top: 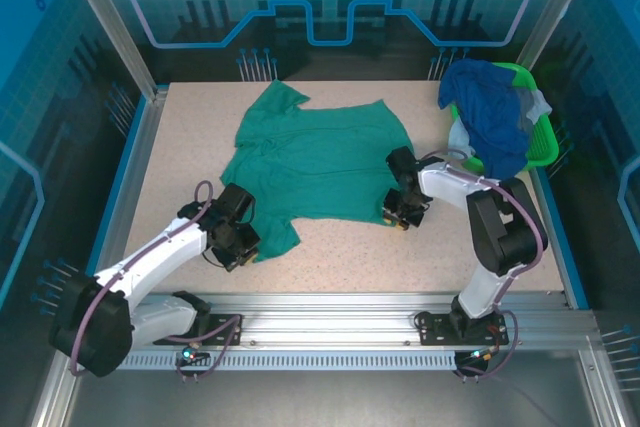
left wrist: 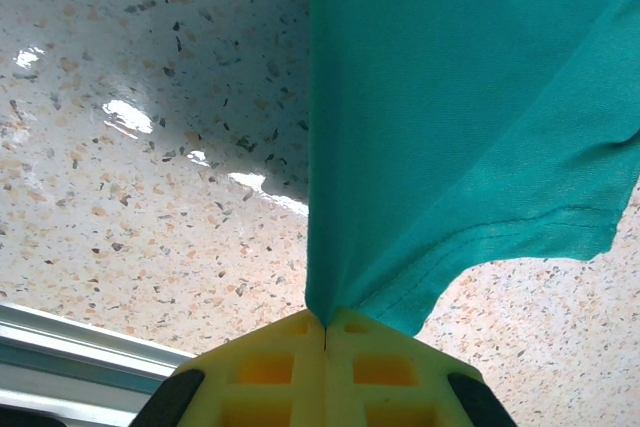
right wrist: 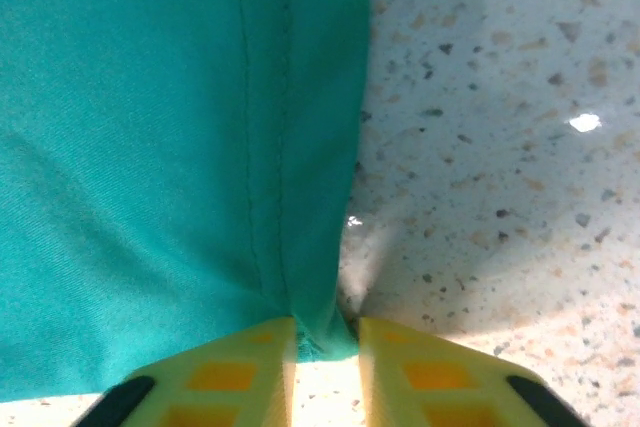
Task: Fold and stack the t-shirts
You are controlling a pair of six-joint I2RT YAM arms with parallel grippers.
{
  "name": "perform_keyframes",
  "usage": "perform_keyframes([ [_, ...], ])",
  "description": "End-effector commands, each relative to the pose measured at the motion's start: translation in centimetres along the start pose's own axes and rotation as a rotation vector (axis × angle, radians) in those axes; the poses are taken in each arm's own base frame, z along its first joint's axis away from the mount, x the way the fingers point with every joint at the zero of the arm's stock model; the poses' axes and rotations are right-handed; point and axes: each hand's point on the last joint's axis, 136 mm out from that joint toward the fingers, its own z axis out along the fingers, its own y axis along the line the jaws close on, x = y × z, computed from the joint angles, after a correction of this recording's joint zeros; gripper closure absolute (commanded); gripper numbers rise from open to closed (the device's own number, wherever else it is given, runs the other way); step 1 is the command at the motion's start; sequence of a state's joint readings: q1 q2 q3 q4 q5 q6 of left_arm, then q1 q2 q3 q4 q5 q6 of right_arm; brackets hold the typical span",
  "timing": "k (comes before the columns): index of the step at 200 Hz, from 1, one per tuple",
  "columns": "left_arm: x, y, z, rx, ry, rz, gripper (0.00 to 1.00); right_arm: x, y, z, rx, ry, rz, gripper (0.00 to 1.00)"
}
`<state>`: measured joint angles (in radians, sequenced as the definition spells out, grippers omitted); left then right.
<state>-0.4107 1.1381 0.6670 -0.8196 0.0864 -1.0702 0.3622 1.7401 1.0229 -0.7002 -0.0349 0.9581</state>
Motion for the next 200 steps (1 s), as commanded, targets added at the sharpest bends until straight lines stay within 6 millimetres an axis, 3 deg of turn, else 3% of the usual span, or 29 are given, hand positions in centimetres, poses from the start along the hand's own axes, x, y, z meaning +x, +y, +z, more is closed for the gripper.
perform_keyframes([
  [1, 0.8, 0.4, -0.6, -0.010, 0.026, 0.023, 1.00, -0.1, 0.4, 0.3, 0.018, -0.004, -0.004, 0.90],
  [19, 1.3, 1.1, -0.8, -0.033, 0.046, 0.019, 1.00, 0.0, 0.2, 0.0, 0.046, -0.007, -0.021, 1.00],
  [49, 3.1, 2.3, -0.8, -0.056, 0.130, 0.019, 1.00, 0.9, -1.2, -0.7, 0.100, -0.006, -0.049, 1.00],
  [107, 5.0, 4.1, -1.0, -0.037, 0.167, 0.011, 1.00, 4.6, -4.7, -1.9, 0.159, 0.034, -0.096, 1.00],
  [138, 5.7, 3.7, -1.2, -0.013, 0.157, 0.012, 1.00, 6.2, -5.6, -1.8, 0.167, 0.073, -0.112, 1.00],
  [167, 5.2, 2.6, -2.2, 0.033, 0.108, 0.041, 1.00, 6.2, -5.4, -2.0, 0.154, 0.063, -0.125, 1.00],
  [200, 3.7, -0.6, -4.1, 0.125, 0.025, 0.097, 1.00, 6.0, -5.1, -2.9, 0.147, 0.052, -0.124, 1.00],
])
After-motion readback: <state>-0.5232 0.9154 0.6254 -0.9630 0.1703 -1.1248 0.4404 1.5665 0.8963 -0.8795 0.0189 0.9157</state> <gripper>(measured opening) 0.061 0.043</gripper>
